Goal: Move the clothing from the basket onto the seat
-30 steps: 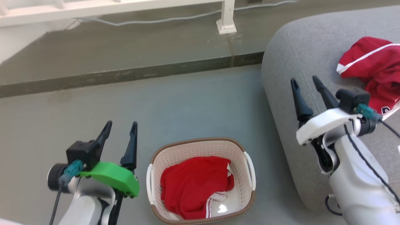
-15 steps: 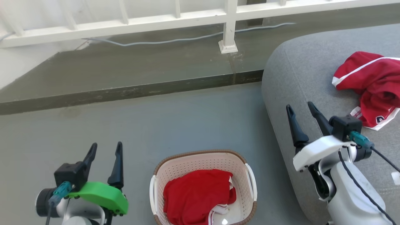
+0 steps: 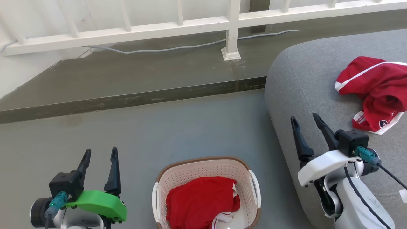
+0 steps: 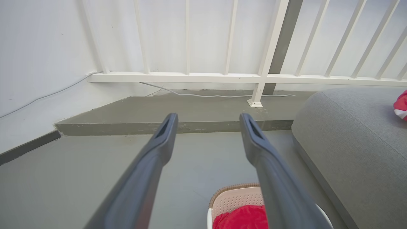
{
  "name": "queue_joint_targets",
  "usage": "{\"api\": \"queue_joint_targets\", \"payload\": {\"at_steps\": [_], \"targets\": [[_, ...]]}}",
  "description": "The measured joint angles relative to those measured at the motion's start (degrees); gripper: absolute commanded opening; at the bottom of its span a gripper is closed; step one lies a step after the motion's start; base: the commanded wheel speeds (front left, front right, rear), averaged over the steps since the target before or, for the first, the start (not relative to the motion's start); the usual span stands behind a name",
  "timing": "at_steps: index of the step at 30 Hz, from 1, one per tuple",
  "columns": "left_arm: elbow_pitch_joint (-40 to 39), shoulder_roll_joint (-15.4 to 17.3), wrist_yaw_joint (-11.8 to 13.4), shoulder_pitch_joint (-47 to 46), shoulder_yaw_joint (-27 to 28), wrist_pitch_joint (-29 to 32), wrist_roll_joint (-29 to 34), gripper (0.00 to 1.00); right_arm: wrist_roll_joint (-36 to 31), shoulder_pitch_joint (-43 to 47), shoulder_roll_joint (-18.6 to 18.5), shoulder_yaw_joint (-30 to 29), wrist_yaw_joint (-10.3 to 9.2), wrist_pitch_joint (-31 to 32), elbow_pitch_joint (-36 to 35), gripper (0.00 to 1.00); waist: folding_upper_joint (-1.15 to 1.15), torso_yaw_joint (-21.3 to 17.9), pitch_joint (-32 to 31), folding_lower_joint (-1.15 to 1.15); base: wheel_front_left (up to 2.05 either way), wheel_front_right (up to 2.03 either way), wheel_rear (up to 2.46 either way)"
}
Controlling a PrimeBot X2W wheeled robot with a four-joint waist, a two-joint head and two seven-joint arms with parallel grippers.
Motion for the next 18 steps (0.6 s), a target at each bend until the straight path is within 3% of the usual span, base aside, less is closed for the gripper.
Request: {"api": "queue_joint_targets", "payload": {"at_steps": [18], "targets": [[-1.8, -2.2, 0.0, 2.1, 1.1, 2.2, 1.8, 1.00, 0.0, 3.7, -0.3, 0.1, -1.52, 3.5, -7.4, 1.00, 0.00, -0.3, -0.1, 0.00, 0.00, 0.00, 0.00]]}}
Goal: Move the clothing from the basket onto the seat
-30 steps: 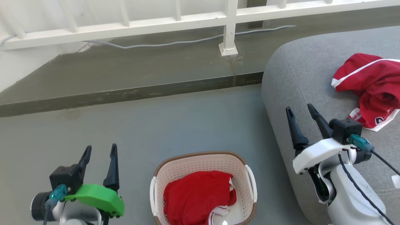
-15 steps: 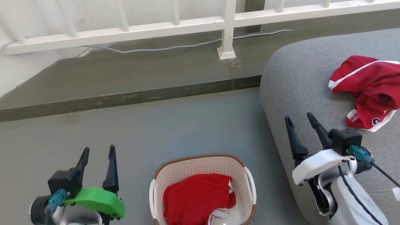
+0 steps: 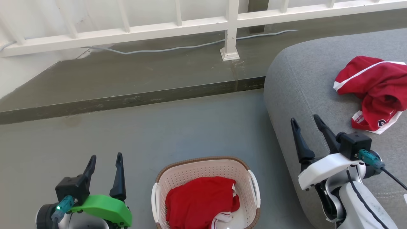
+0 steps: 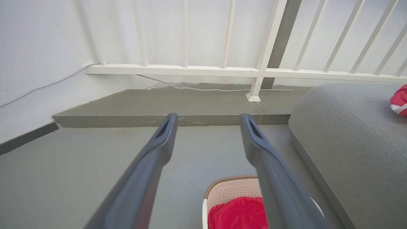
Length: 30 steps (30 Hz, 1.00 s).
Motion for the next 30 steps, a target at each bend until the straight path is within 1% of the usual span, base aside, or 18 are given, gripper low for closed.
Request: {"api": "queue_joint_targets", "payload": {"at_steps": [3, 5, 12, 14, 21, 26, 27, 29, 30], "targets": [[-0.2, -0.5, 0.0, 0.4, 0.0, 0.3, 0.5, 1.00, 0.0, 0.2, -0.1, -0.3, -0.07, 0.4, -1.2, 1.00, 0.00, 0.1, 0.1, 0.00, 0.00, 0.00, 0.00], [-0.4, -0.9, 0.0, 0.4, 0.0, 0.5, 0.6, 1.00, 0.0, 0.7, -0.2, -0.4, -0.49, 0.6, -1.8, 1.00, 0.00, 0.1, 0.1, 0.00, 0.00, 0.00, 0.00], [-1.1, -1.1, 0.0, 0.6, 0.2, 1.1, 1.0, 1.00, 0.0, 1.9, -0.5, -0.5, -0.59, 1.8, -3.8, 1.00, 0.00, 0.2, 0.2, 0.00, 0.00, 0.00, 0.00], [-1.5, -1.2, 0.0, 0.6, 0.2, 1.2, 1.3, 1.00, 0.0, 2.2, -0.6, -0.5, -1.00, 2.2, -4.3, 1.00, 0.00, 0.2, 0.3, 0.00, 0.00, 0.00, 0.00], [-2.6, -1.4, 0.0, 0.6, 0.1, 1.3, 1.8, 1.00, 0.2, 2.2, -1.0, -0.6, -1.04, 3.1, -7.2, 1.00, 0.00, 0.0, 1.0, 0.00, 0.00, 0.00, 0.00], [-3.6, -1.6, 0.0, 0.6, -1.8, 2.2, 1.9, 1.00, 0.2, 2.2, -1.5, -0.8, -1.09, 4.1, -9.7, 1.00, 0.00, -0.5, 2.8, 0.00, 0.00, 0.00, 0.00], [-3.6, -1.7, 0.0, 0.6, -2.3, 2.3, 1.9, 1.00, 0.2, 2.2, -1.5, -0.9, -1.45, 4.2, -10.3, 1.00, 0.00, -0.6, 3.2, 0.00, 0.00, 0.00, 0.00], [-3.6, -1.8, -0.2, 0.6, -3.4, 2.8, 2.0, 1.00, 0.2, 2.2, -1.5, -1.2, -1.58, 4.3, -11.4, 1.00, 0.00, -0.8, 4.2, 0.00, 0.00, 0.00, 0.00], [-3.6, -1.8, -0.7, 0.5, -3.9, 3.0, 2.0, 1.00, 0.6, 2.2, -1.5, -1.4, -1.68, 4.5, -12.1, 1.00, 0.00, -1.0, 4.7, 0.00, 0.00, 0.00, 0.00]]}}
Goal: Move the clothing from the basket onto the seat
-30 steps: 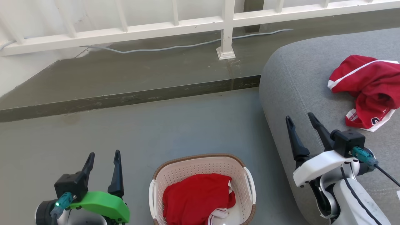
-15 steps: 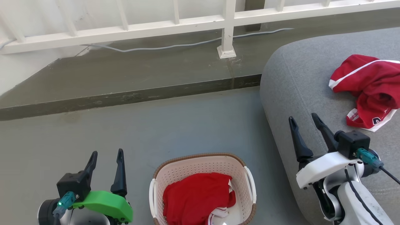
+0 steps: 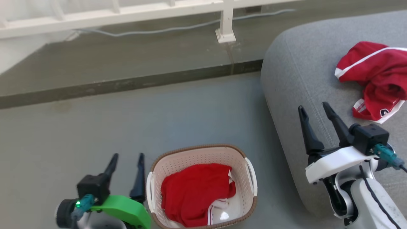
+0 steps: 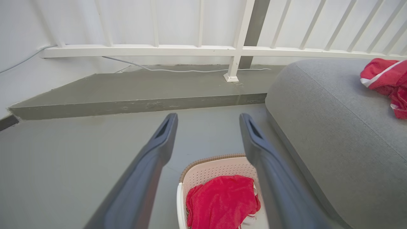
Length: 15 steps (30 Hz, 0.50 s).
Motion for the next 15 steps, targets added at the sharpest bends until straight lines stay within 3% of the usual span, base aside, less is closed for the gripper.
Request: {"api": "queue_joint_targets", "payload": {"at_steps": [15], "targets": [[10.2, -1.8, -6.5, -8.6, -14.4, 6.5, 3.4, 1.00, 1.0, -2.5, 0.3, -1.0, -0.57, 0.2, -7.1, 1.00, 0.00, -2.9, 11.4, 0.00, 0.00, 0.00, 0.00]]}}
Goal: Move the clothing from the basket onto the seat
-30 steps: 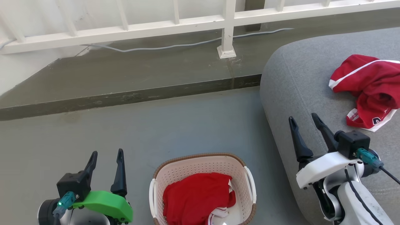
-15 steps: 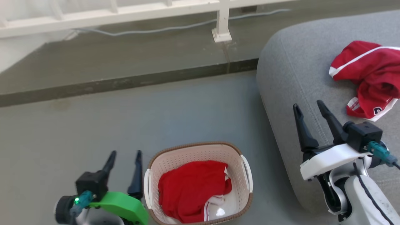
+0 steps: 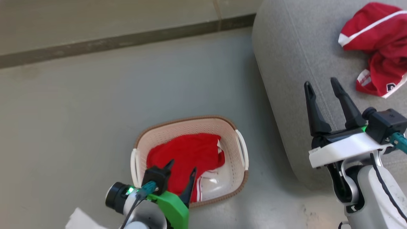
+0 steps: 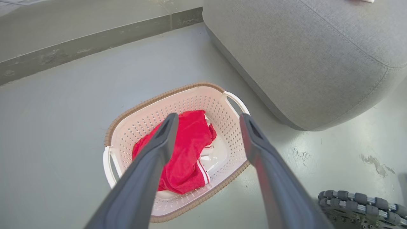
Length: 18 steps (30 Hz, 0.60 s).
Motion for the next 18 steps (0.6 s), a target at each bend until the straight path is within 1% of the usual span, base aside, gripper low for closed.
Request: {"api": "queue_joint_targets", "payload": {"at_steps": [2, 8, 10, 15, 18], "targets": [[2.0, 0.0, -0.5, -1.5, -0.8, 0.9, 0.4, 1.00, 0.0, -0.4, 0.0, 0.1, 0.01, 0.0, -0.8, 1.00, 0.00, -0.6, 1.6, 0.00, 0.00, 0.00, 0.00], [7.2, -0.2, -1.0, -5.9, -2.0, 2.5, 1.1, 1.00, 0.1, -1.3, 0.1, 0.5, 0.10, 0.0, -1.7, 1.00, 0.00, -2.2, 5.5, 0.00, 0.00, 0.00, 0.00], [9.5, -0.3, -1.0, -7.5, -1.9, 2.6, 2.5, 1.00, 0.3, -1.4, 0.3, 0.7, 0.31, 0.0, -2.3, 1.00, 0.00, -2.8, 7.1, 0.00, 0.00, 0.00, 0.00], [14.7, -0.5, -1.0, -10.2, -1.3, 4.0, 2.6, 1.00, 1.2, -2.5, 1.8, 1.4, 0.79, -0.1, -3.6, 1.00, 0.00, -4.6, 11.1, 0.00, 0.00, 0.00, 0.00], [17.9, -0.7, -1.0, -11.9, -0.7, 4.9, 2.6, 1.00, 1.5, -3.8, 1.9, 1.7, 0.88, -0.5, -4.5, 1.00, 0.00, -5.7, 13.5, 0.01, 0.00, 0.00, 0.00]]}}
